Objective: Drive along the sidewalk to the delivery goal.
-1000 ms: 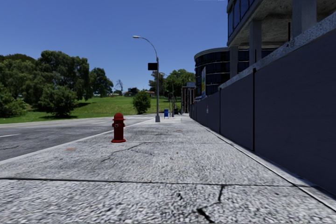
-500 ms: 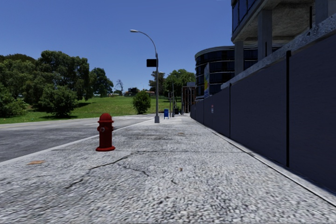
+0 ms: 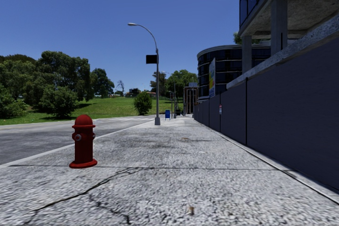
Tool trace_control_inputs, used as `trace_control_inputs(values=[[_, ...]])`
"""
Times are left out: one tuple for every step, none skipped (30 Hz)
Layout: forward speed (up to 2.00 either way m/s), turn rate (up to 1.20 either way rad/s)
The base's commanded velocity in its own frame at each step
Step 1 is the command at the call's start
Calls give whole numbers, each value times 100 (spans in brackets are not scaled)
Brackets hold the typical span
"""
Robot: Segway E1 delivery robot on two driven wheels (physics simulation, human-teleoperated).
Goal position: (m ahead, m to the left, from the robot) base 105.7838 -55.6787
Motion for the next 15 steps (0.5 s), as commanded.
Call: trace_control_inputs(values=[[200,0],[200,0],[200,0],[200,0],[200,0],[200,0],[200,0],[200,0],[200,-10],[200,-16],[200,-20],[200,-22],[200,-22],[200,-22],[200,-21]])
